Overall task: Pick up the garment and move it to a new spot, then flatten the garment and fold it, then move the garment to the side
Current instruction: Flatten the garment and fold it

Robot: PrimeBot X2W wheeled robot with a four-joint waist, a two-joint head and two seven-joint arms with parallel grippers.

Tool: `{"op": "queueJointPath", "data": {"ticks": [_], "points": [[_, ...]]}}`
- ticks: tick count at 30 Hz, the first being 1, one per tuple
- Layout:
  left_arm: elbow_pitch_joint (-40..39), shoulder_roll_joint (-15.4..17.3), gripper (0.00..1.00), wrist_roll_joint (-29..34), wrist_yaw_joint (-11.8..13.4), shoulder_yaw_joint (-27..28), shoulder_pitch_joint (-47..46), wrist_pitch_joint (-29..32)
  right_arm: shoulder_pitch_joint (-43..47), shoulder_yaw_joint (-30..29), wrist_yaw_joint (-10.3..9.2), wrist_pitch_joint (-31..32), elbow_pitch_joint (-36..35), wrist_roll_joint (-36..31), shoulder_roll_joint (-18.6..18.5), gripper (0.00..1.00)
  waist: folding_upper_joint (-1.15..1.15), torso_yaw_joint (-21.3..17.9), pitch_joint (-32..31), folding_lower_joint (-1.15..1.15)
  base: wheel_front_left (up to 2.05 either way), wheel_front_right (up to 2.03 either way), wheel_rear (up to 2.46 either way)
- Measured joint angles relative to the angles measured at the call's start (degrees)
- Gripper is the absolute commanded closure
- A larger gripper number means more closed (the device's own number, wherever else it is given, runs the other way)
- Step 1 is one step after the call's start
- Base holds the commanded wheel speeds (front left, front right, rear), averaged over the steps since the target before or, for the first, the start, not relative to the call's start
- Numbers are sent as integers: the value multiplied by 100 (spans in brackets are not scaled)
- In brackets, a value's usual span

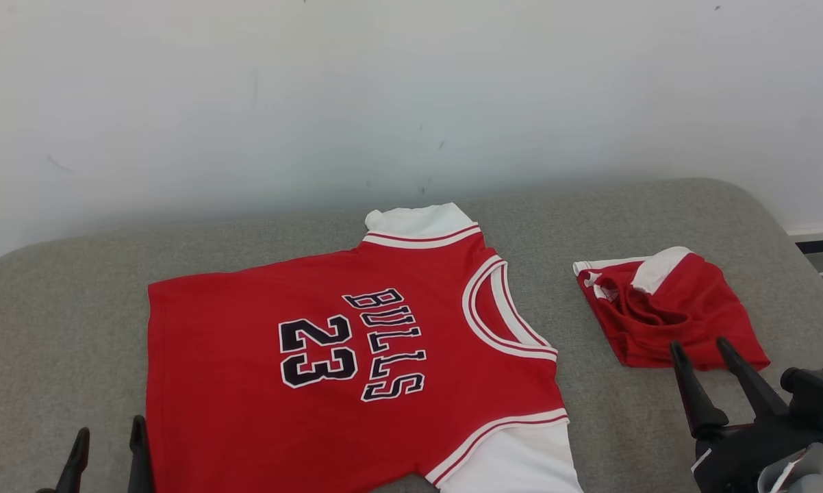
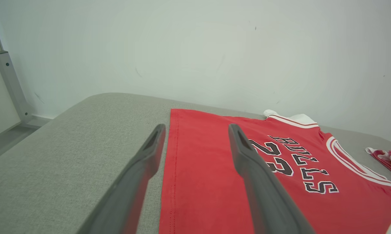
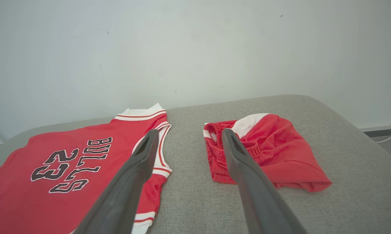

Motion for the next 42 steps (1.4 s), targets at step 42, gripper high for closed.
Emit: {"op": "queueJointPath", "data": {"ticks": [42], "points": [[-1020,186,0,727,0,147,333,813,932,-1523,0,267,-778,-1871,655,0,0,50,146,0,0,0,0]]}}
